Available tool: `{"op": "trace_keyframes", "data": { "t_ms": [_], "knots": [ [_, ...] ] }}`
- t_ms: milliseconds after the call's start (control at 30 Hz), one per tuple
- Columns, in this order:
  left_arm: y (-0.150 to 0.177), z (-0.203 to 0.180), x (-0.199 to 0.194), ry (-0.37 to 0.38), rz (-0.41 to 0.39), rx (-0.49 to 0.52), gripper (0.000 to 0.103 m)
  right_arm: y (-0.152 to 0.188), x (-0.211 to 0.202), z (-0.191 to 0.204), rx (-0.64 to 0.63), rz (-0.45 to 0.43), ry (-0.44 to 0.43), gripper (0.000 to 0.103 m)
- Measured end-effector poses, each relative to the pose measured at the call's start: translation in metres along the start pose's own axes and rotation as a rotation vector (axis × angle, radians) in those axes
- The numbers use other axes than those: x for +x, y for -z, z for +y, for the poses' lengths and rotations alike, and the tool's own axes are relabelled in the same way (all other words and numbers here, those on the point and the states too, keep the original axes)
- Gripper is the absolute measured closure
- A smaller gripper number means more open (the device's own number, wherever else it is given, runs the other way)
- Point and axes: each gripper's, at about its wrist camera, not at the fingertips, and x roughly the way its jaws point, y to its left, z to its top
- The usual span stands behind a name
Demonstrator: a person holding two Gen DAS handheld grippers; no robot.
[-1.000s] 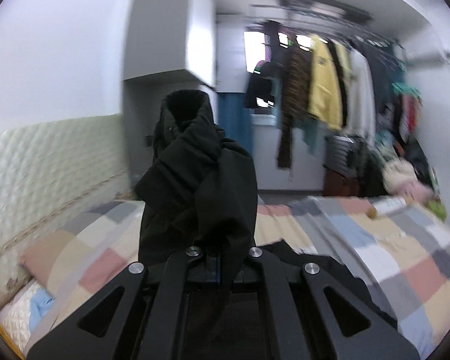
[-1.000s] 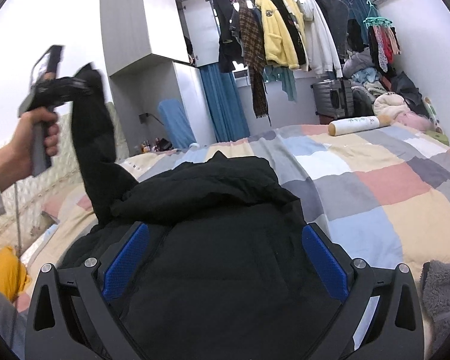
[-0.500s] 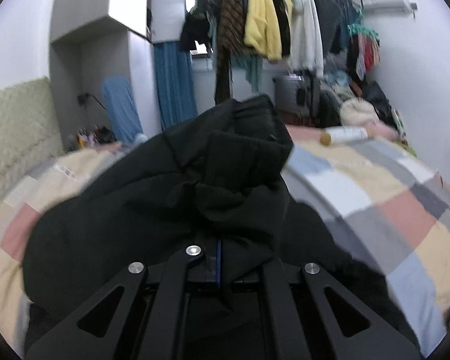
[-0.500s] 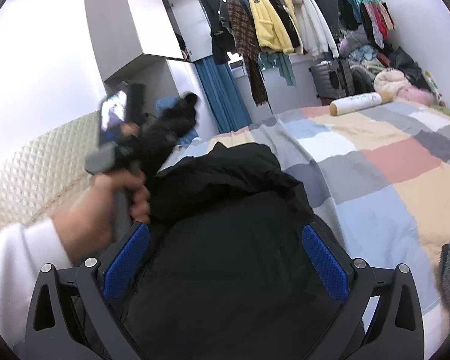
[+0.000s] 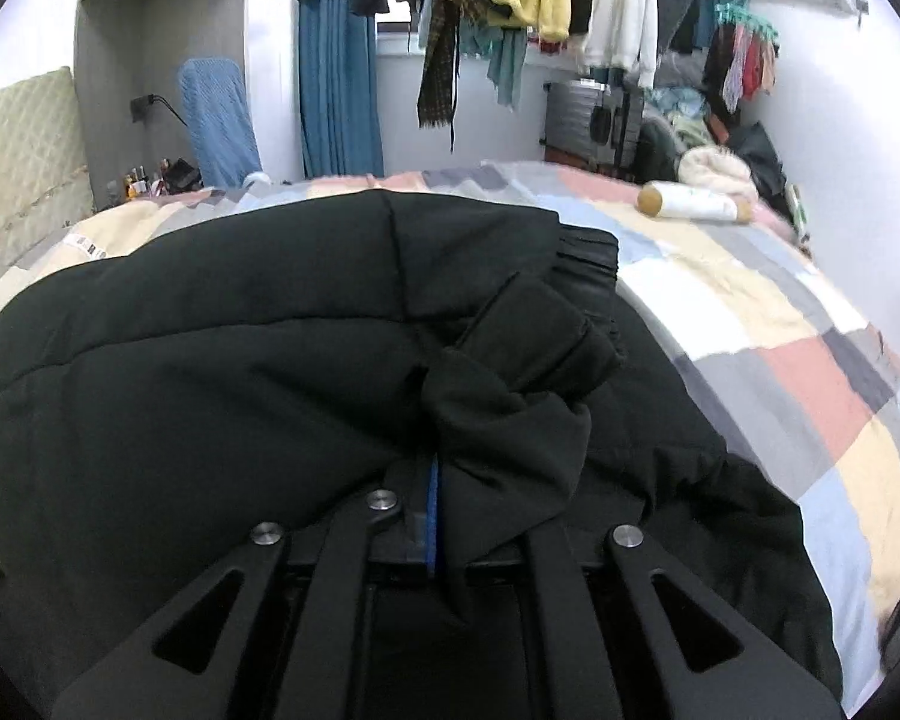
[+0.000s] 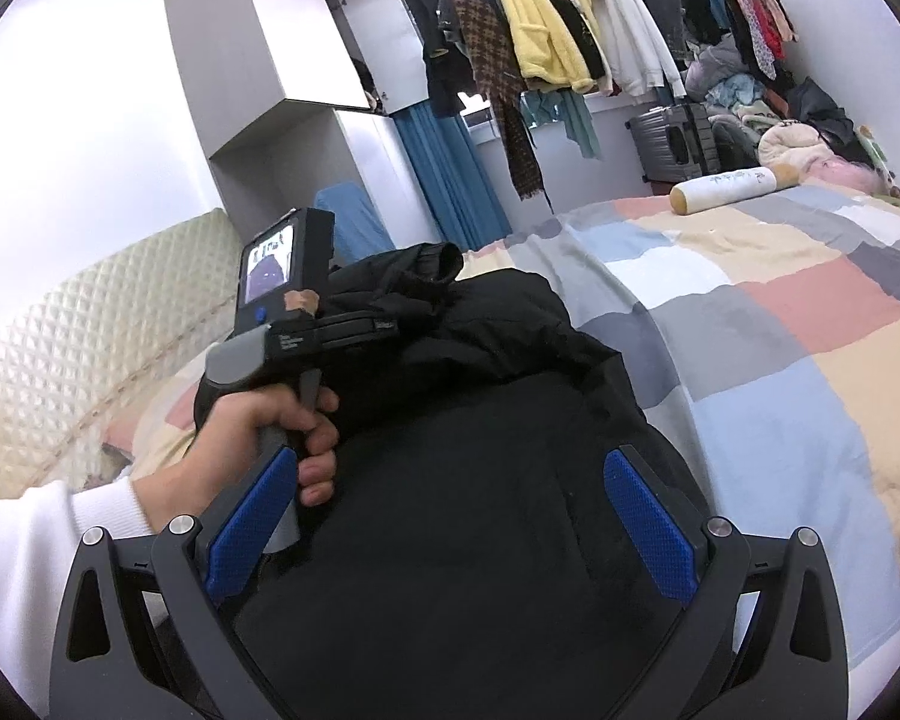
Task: Fold large clothes
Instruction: 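Lay the sleeve down and open the left tool, then lower the held sleeve cuff onto the jacket front and open the right tool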
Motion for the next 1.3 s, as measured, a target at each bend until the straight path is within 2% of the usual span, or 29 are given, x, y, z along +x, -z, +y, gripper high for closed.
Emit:
{"op": "trace_keyframes", "data": {
  "t_ms": [33, 67, 133, 167, 200, 267, 367, 567, 667, 800, 833, 900, 1033, 1100, 1133, 1167, 1200, 1233, 1300],
  "knots": [
    [0.0, 0.001, -0.003, 0.008, 0.014, -0.001, 0.091, 0.0, -0.002, 0.001, -0.002, -0.003, -0.001, 0.0],
    [0.001, 0.001, -0.006, 0.02, 0.026, -0.001, 0.083, 0.0, -0.002, 0.001, -0.004, -0.005, 0.0, 0.0],
    [0.003, 0.001, -0.013, 0.032, 0.034, 0.007, 0.054, -0.001, -0.005, 0.004, -0.011, -0.012, -0.001, 0.0],
    [0.004, 0.001, -0.02, 0.04, 0.023, 0.015, 0.022, -0.001, -0.005, 0.005, -0.014, -0.014, 0.0, 0.0],
    [0.006, 0.001, -0.029, 0.041, -0.003, 0.022, 0.002, -0.002, -0.006, 0.007, -0.021, -0.015, 0.0, 0.0],
    [0.01, 0.003, -0.049, 0.041, -0.064, 0.034, 0.0, -0.003, -0.006, 0.01, -0.034, -0.01, -0.003, 0.0],
    [0.015, 0.017, -0.07, 0.052, -0.07, 0.018, 0.0, -0.006, -0.006, 0.02, -0.076, -0.002, -0.017, 0.0],
    [0.016, 0.085, -0.106, -0.046, -0.127, -0.025, 0.0, -0.029, 0.018, 0.034, -0.099, 0.021, -0.06, 0.0],
    [0.015, 0.131, -0.113, -0.123, -0.133, -0.066, 0.0, -0.054, 0.053, 0.042, -0.134, 0.025, -0.053, 0.0],
    [0.014, 0.186, -0.107, -0.197, -0.121, -0.137, 0.0, -0.081, 0.133, 0.044, -0.161, 0.093, -0.03, 0.001],
    [0.014, 0.194, -0.103, -0.208, -0.119, -0.149, 0.0, -0.085, 0.156, 0.043, -0.177, 0.096, -0.013, 0.003],
    [0.014, 0.214, -0.092, -0.229, -0.108, -0.198, 0.0, -0.087, 0.195, 0.04, -0.207, 0.129, 0.022, 0.013],
    [0.012, 0.233, -0.072, -0.251, -0.089, -0.223, 0.0, -0.096, 0.244, 0.026, -0.119, 0.157, 0.003, 0.018],
    [0.011, 0.238, -0.059, -0.25, -0.071, -0.207, 0.0, -0.101, 0.257, 0.024, -0.07, 0.167, -0.035, 0.031],
    [0.011, 0.24, -0.057, -0.243, -0.068, -0.2, 0.0, -0.103, 0.261, 0.026, -0.07, 0.175, -0.038, 0.046],
    [0.011, 0.242, -0.053, -0.237, -0.064, -0.189, 0.0, -0.106, 0.265, 0.029, -0.088, 0.179, -0.034, 0.066],
    [0.012, 0.242, -0.051, -0.235, -0.063, -0.184, 0.0, -0.109, 0.266, 0.034, -0.116, 0.175, -0.02, 0.073],
    [0.012, 0.242, -0.048, -0.237, -0.061, -0.185, 0.0, -0.111, 0.265, 0.043, -0.187, 0.166, 0.044, 0.083],
    [0.011, 0.242, -0.045, -0.234, -0.056, -0.187, 0.0, -0.114, 0.258, 0.062, -0.347, 0.106, 0.136, 0.087]
  ]
}}
